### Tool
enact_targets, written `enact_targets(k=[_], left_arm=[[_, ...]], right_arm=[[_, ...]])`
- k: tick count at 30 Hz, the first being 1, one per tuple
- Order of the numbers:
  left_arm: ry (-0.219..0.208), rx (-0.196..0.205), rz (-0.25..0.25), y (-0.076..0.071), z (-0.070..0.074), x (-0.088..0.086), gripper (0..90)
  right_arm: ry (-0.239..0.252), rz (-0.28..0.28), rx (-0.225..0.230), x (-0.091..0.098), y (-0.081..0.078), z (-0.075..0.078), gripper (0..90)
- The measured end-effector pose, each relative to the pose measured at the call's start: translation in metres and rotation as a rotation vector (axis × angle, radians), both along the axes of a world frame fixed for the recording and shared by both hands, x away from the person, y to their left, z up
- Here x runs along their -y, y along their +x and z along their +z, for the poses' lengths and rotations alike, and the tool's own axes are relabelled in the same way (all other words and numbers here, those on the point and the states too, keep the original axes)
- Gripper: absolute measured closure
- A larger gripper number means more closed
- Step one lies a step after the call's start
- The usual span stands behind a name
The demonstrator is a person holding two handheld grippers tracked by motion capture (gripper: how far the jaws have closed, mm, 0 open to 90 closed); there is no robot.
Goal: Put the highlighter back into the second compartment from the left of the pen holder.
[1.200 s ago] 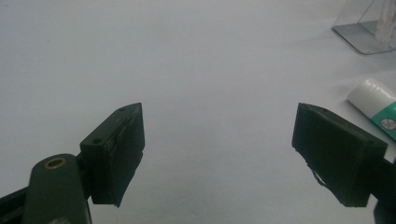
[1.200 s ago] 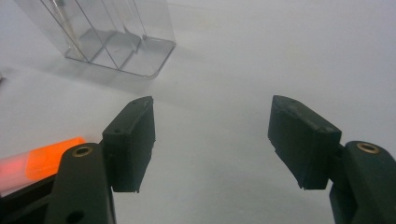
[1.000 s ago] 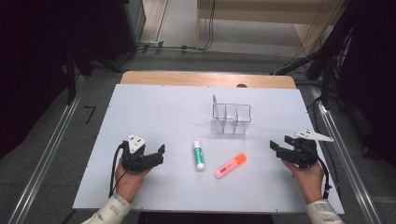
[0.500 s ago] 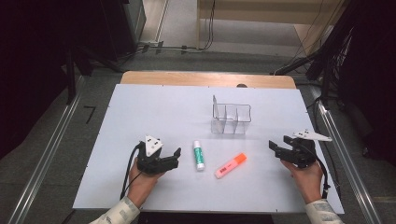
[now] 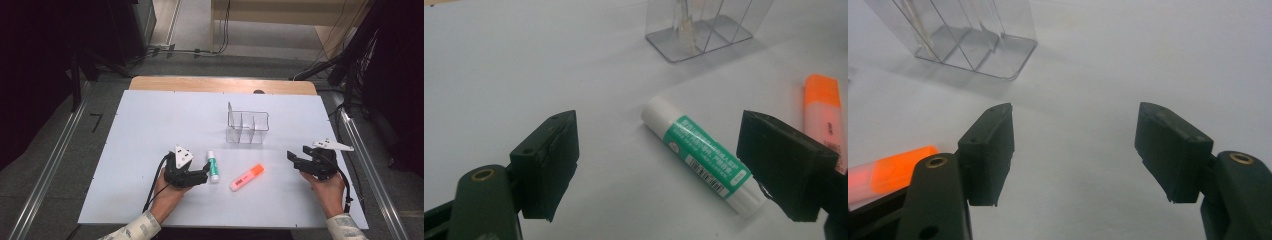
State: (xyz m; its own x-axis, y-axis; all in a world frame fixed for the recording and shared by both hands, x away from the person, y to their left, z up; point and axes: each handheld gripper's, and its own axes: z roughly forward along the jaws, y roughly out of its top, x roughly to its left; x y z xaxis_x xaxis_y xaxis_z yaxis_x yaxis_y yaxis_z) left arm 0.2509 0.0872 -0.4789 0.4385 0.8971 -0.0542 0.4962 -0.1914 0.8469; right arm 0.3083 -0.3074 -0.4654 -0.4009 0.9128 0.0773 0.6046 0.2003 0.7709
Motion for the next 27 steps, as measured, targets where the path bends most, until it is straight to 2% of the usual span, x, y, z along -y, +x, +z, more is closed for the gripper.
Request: enact_targets(k=[6, 15, 27], left_arm=[[-0.007, -0.007, -0.004, 0.003, 0.0, 0.007, 17.4], [-0.022, -0.014, -0.037, 0.004, 0.001, 0.025, 17.9], [-0.03, -0.014, -0.065, 0.004, 0.0, 0.041, 17.9]], right_arm=[[0.001, 0.0, 0.001, 0.0, 0.0, 0.0, 30.8], [0.0, -0.002, -0.006, 0.001, 0.001, -0.001, 30.8], [0.004, 0.001, -0.001, 0.001, 0.0, 0.0, 30.8]])
